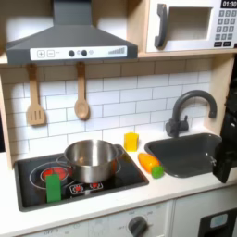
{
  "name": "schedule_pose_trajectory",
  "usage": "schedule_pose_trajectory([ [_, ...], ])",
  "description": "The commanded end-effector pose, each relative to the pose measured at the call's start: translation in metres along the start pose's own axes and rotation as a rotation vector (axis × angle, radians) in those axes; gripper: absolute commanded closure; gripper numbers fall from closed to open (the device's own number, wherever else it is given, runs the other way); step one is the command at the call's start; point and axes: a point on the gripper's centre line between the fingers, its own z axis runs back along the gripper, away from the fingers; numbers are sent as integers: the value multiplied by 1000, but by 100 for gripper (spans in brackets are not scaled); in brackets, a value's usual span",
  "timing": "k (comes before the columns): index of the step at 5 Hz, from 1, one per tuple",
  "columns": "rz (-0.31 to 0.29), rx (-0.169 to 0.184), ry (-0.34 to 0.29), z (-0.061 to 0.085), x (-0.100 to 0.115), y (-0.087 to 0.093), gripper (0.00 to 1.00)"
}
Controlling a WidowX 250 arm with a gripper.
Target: Push button
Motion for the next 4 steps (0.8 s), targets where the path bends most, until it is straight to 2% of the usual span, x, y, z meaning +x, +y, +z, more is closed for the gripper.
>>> schedule_pose_trajectory([
  [1,0,0,0,0,0,0,0],
  [2,17,24,8,-7,8,11,0],
  [3,24,61,-22,-9,21,23,0],
  [4,46,80,-29,-13,32,31,0],
])
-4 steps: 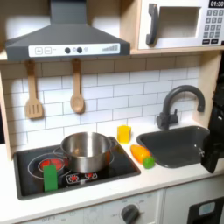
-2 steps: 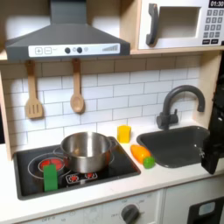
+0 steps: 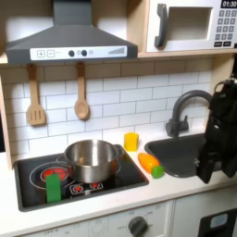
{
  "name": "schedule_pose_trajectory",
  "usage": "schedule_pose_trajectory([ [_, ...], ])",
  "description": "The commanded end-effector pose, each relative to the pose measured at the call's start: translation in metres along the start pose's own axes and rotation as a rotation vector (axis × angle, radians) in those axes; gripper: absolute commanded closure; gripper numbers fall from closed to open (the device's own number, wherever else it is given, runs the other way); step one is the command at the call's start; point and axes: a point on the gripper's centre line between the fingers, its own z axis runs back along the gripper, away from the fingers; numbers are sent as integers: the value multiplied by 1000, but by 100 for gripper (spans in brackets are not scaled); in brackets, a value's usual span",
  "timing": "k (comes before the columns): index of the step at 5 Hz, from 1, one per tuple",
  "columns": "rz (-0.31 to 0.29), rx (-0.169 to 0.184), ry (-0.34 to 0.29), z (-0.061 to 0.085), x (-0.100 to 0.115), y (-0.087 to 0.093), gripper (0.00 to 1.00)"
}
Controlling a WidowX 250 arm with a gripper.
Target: Push button
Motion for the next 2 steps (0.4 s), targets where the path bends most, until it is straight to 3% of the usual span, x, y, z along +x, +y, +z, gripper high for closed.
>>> schedule_pose_trajectory([
  [1,63,25,-35,-5,22,18,100],
  [2,115,46,-65,-7,36,35,100],
])
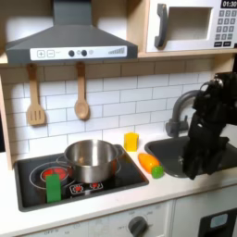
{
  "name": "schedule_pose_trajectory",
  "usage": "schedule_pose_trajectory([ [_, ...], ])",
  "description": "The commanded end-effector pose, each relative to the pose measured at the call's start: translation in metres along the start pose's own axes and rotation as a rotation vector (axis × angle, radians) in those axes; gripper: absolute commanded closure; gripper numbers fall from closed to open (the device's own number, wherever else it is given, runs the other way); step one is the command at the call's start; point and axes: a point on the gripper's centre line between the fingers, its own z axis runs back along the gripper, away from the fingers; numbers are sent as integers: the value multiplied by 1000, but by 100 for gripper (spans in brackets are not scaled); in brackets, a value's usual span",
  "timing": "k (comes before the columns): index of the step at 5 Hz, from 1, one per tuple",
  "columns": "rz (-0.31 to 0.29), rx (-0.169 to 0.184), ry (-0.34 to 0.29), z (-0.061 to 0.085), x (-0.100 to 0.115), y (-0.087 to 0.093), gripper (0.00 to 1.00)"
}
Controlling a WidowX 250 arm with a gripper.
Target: Push button
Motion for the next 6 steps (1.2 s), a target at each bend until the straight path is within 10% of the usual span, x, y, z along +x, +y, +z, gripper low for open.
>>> schedule_pose_trajectory([
  [1,98,39,-48,-4,30,31,100],
  [6,113,-4,-324,24,115,62,100],
])
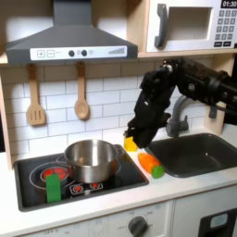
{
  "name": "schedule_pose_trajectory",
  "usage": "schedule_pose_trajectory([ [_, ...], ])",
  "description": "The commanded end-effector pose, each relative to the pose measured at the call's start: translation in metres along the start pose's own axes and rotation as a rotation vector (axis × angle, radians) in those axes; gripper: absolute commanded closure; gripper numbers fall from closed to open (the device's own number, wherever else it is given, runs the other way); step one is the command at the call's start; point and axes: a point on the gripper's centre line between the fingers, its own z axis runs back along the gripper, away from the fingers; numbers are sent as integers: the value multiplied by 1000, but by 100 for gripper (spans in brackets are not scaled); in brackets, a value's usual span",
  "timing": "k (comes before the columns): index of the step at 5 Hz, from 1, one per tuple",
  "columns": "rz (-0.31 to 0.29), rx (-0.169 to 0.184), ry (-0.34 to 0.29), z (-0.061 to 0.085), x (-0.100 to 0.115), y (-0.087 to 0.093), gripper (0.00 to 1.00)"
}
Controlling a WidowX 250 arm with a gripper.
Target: Push button
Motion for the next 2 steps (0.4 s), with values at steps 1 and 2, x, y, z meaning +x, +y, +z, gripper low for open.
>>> schedule_pose_trajectory([
  [1,-9,-61,-163,17,40,1,100],
  [2,0,-87,-231,26,56,2,100],
])
